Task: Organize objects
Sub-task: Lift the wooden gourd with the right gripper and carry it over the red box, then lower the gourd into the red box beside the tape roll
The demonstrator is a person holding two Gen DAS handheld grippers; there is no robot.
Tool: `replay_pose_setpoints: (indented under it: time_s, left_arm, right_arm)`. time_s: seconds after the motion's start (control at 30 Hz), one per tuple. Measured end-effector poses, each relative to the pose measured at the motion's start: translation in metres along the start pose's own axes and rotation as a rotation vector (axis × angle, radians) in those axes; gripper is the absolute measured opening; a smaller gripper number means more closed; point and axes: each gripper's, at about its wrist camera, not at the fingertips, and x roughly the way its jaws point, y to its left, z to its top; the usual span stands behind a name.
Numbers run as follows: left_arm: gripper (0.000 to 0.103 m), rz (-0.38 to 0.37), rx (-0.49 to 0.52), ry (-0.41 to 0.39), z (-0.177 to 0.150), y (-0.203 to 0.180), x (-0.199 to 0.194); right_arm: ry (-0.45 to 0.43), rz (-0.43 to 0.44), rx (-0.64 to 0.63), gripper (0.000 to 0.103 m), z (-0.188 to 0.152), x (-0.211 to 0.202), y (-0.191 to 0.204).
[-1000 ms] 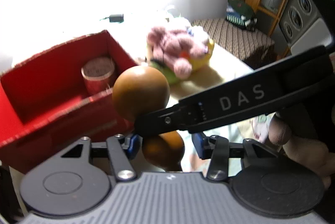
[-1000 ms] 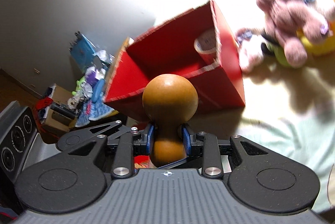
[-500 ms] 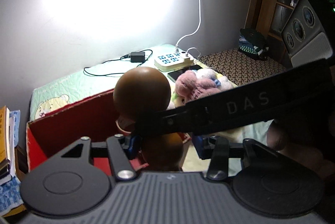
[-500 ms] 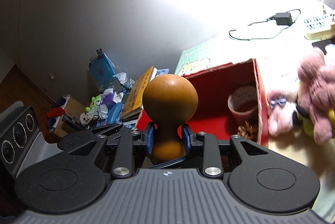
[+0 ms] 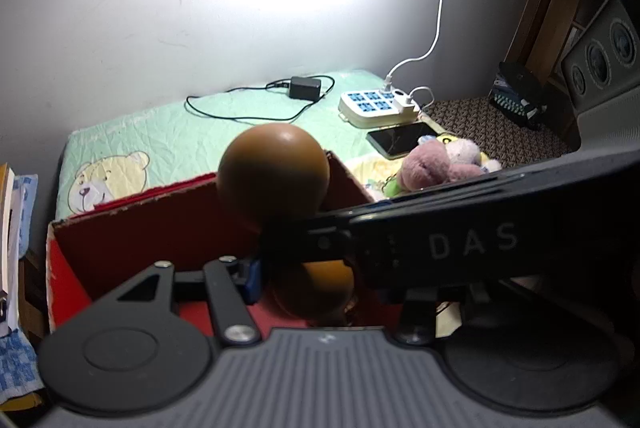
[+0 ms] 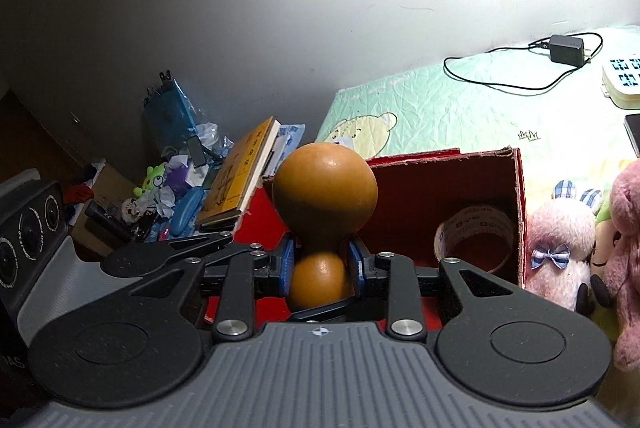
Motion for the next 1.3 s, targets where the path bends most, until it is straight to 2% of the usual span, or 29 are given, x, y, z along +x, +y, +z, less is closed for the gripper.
replay_pose_setpoints:
  time_s: [0.13, 0.33, 0.73, 0.87, 0.93, 1.1, 1.3]
  left_arm:
    - [0.046, 0.012, -0.006, 0.050, -0.006, 0.004, 0.022]
    - [0.046, -0.008, -0.057, 0.131, -0.006, 0.033, 0.050]
    - [0.049, 0.022, -0.089, 0.249, -0.013, 0.050, 0.084]
    - [0.059, 0.053, -0.075, 0.273, -0.010, 0.049, 0.087]
    - [0.069, 0.092, -0.051, 0.290, -0.009, 0.049, 0.090]
    - [0.071, 0.115, -0.014, 0.323, -0.009, 0.049, 0.096]
    - [0.072, 0.105, -0.037, 0.353, -0.008, 0.056, 0.102]
  right_arm:
    - [0.044, -0.025, 0.009, 0.031, -0.002, 0.020, -0.009]
    - [0.108, -0.049, 0.047, 0.031, -0.002, 0.047, -0.020]
    - [0.199, -0.092, 0.130, 0.031, -0.009, 0.080, -0.038]
    - [0.217, -0.132, 0.145, 0.031, -0.008, 0.086, -0.044]
    - [0.229, -0.140, 0.150, 0.031, -0.008, 0.088, -0.043]
    - [0.258, -0.168, 0.179, 0.031, -0.009, 0.095, -0.044]
    - [0.288, -0.221, 0.198, 0.033, -0.007, 0.099, -0.046]
